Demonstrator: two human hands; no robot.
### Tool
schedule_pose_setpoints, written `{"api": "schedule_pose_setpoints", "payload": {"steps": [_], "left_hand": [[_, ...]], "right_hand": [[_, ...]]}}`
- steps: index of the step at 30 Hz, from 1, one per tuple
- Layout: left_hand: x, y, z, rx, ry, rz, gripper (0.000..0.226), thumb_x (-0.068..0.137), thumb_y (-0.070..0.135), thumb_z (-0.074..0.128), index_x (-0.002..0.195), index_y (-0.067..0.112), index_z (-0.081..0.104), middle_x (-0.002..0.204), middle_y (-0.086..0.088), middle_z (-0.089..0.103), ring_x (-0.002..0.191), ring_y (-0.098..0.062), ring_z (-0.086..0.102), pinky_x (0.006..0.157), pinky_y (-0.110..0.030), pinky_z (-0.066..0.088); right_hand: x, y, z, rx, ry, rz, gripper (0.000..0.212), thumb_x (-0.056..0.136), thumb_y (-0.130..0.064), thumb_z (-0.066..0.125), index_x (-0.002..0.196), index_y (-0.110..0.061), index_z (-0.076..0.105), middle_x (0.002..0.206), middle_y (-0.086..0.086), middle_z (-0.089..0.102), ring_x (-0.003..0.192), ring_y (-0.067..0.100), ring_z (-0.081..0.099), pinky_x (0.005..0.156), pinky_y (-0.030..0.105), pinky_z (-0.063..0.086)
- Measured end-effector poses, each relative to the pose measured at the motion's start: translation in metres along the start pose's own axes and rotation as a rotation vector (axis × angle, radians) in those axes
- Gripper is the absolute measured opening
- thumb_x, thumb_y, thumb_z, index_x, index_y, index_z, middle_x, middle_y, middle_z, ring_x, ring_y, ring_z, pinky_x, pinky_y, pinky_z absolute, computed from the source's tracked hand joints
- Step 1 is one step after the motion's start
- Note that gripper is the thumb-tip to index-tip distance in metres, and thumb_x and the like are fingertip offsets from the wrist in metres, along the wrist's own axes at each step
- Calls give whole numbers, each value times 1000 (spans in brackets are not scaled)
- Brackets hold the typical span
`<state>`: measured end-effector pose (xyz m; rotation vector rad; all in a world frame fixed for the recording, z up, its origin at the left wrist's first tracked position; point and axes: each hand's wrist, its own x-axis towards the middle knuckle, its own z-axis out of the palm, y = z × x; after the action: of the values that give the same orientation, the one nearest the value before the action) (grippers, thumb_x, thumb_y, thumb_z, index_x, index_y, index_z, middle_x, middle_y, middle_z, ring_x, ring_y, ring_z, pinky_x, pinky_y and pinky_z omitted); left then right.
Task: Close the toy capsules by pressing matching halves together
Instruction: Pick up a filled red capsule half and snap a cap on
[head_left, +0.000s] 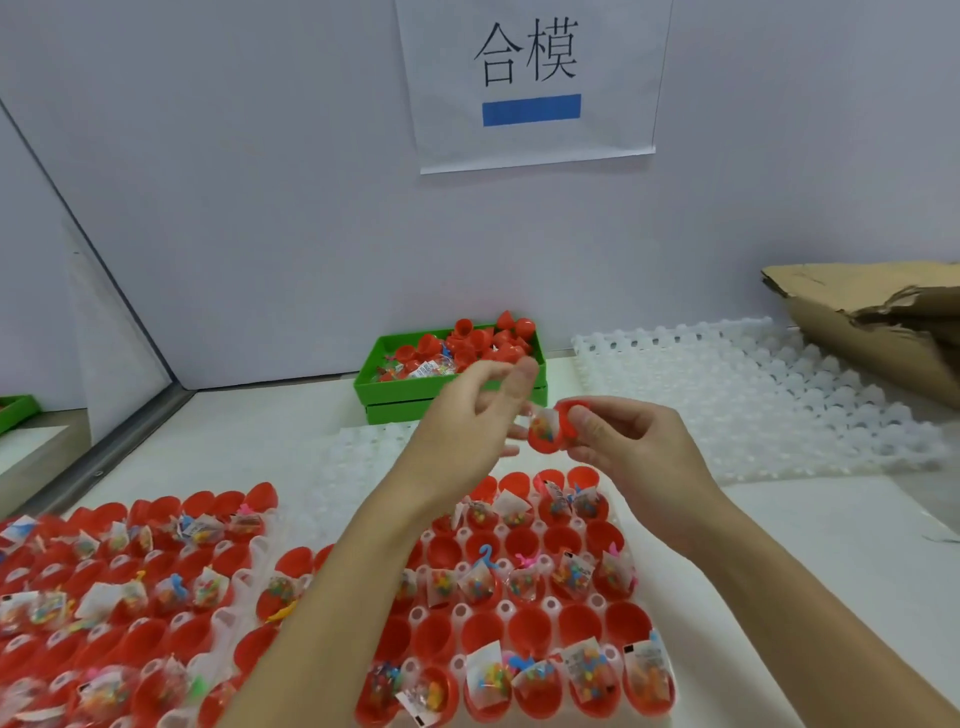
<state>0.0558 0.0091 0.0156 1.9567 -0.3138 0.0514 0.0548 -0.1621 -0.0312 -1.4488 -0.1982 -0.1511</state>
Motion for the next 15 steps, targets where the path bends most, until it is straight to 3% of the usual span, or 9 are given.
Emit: {"api": "schedule_pose_setpoints", "payload": {"steps": [2, 6, 10, 15], "left_hand": [[-11, -10, 1, -26, -27, -18, 74, 72, 71, 61, 129, 26, 51, 106, 7, 71, 89, -7, 72, 77, -28, 60], [-18, -23, 6, -95, -29, -15, 62, 62, 37, 87, 117, 29, 58, 100, 10, 73, 84, -8, 74, 63, -17, 56], [-18, -30, 10, -140, 86, 47, 30, 77, 11, 81, 104, 18, 69, 89, 7, 76, 78, -11, 74, 67, -18, 56], [-21, -35, 4, -137, 92, 42, 29, 76, 14, 82, 101, 21, 70, 90, 7, 77, 82, -11, 75, 74, -21, 59]], "right_hand": [[-1, 0, 4, 34, 36, -20, 16, 84, -31, 67, 95, -22, 75, 88, 2, 78, 85, 17, 74, 71, 20, 57], [-4, 0, 13, 63, 70, -42, 18, 84, -32, 68, 95, -20, 75, 86, 2, 78, 83, 16, 75, 69, 19, 57], [-5, 1, 16, 23, 58, -50, 15, 85, -23, 70, 96, -14, 74, 84, 2, 78, 81, 16, 75, 68, 19, 57], [-7, -1, 13, -58, 2, -45, 16, 80, -24, 72, 94, -18, 74, 83, 1, 77, 76, 15, 74, 65, 16, 55]]}}
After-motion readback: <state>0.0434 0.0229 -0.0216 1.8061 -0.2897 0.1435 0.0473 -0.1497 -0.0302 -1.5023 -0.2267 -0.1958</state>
